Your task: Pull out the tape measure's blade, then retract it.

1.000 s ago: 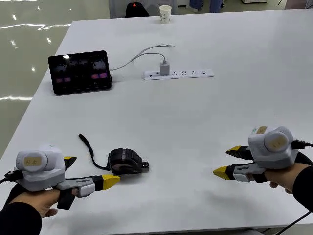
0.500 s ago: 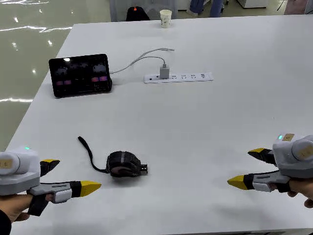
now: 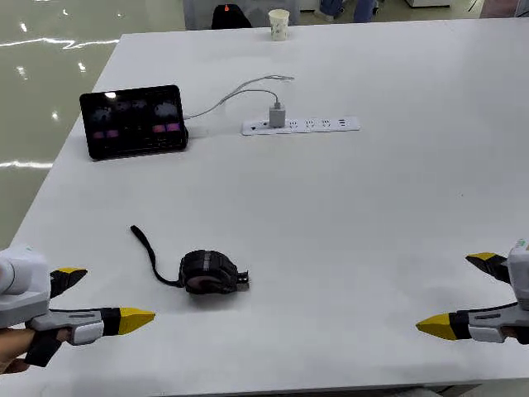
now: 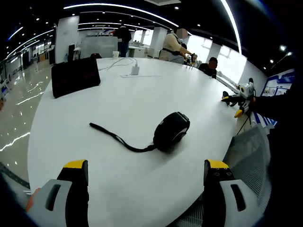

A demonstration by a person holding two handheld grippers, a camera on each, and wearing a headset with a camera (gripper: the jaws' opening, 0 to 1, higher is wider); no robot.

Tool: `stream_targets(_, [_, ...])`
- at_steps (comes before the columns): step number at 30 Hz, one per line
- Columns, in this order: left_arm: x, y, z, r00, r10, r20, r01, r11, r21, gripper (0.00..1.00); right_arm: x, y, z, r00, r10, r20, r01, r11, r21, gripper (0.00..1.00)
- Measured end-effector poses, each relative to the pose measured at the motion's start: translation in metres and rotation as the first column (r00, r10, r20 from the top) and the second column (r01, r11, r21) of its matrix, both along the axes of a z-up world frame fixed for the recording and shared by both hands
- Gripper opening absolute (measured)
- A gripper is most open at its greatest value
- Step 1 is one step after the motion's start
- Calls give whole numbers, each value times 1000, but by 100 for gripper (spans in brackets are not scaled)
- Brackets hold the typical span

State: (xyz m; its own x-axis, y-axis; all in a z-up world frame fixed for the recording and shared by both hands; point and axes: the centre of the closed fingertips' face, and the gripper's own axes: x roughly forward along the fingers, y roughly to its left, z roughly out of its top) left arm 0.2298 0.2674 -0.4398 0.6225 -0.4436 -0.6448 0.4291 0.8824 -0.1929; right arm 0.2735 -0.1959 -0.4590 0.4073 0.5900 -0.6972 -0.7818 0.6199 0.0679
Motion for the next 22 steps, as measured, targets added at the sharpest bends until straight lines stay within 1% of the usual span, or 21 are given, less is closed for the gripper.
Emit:
stream_targets(4, [0, 1, -1, 1000, -3, -2, 3, 1000, 2, 99, -2, -10, 1, 1000, -17, 0, 17, 1000, -6, 99])
stream_targets(5, [-1, 1, -1, 1000, -6, -8, 6, 1000, -3, 99, -2, -12, 1, 1000, -21, -2, 21, 1000, -5, 99])
stream_targets(6, [-3, -1, -2, 1000, -11, -23, 11, 1000, -8, 99, -3, -13, 0, 1000, -26, -4, 26, 1000, -5, 99])
stream_targets(8, [-4, -1, -3, 1000, -21, -23, 21, 1000, -1, 99, -4, -14, 0, 1000, -27, -7, 27, 1000, -7, 99])
stream_targets(9, [-5, -2, -4, 999, -26, -29, 26, 1000, 0, 99, -6, -14, -2, 1000, -23, -10, 23, 1000, -11, 99])
stream_targets(10, [-8, -4, -5, 999, -36, -41, 35, 999, -6, 99, -6, -15, -2, 1000, -22, -12, 22, 1000, -11, 99])
stream_targets(11, [-5, -2, -4, 999, -33, -19, 33, 999, 13, 99, -8, -15, -2, 1000, -20, -15, 20, 1000, -10, 99])
stream_targets(13, [-7, -2, -5, 999, -32, -33, 32, 999, 7, 99, -9, -14, -2, 1000, -18, -16, 18, 1000, -8, 99])
stream_targets(15, [-7, -2, -5, 999, -32, -27, 32, 999, 14, 99, -9, -14, -2, 1000, -18, -15, 18, 1000, -7, 99])
stream_targets(16, [-9, -2, -5, 999, -35, -31, 36, 999, 16, 99, -9, -14, -2, 1000, -19, -15, 19, 1000, -5, 99])
stream_targets(22, [-8, 1, -3, 999, -30, -22, 30, 999, 22, 99, -10, -15, -2, 1000, -15, -16, 15, 1000, -10, 99])
